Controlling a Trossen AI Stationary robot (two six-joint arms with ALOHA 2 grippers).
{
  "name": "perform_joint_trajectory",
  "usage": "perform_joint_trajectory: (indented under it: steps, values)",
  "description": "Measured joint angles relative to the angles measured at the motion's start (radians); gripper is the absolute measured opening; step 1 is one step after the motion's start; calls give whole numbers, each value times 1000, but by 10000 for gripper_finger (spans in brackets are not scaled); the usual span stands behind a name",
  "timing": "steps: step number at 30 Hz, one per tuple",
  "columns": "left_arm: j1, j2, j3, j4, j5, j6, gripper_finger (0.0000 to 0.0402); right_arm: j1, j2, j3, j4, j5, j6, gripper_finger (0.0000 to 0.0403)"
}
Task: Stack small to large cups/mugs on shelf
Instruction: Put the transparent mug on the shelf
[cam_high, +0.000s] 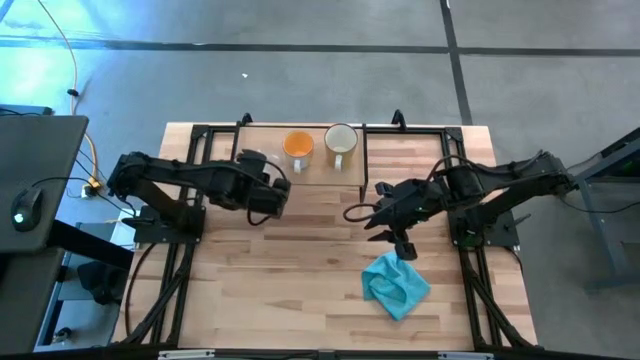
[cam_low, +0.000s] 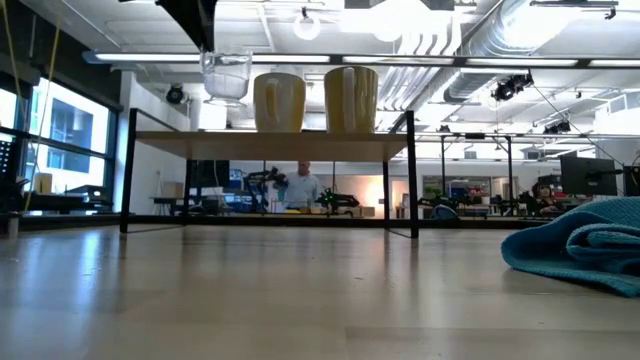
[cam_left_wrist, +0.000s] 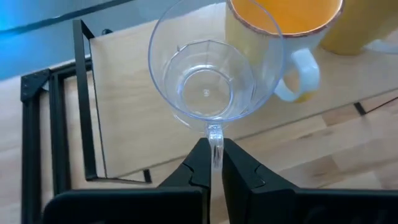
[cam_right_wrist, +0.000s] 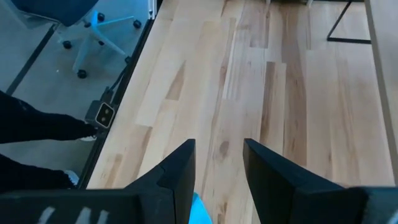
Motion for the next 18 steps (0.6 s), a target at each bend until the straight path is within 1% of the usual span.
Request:
perform_joint_trajectory:
  steps: [6,18]
  values:
    - [27,-15,0,0,0,91,4,16,0,0,9,6,0,126]
    - [84,-33,-2,0,11,171,4,19,0,0,40,2,0,126]
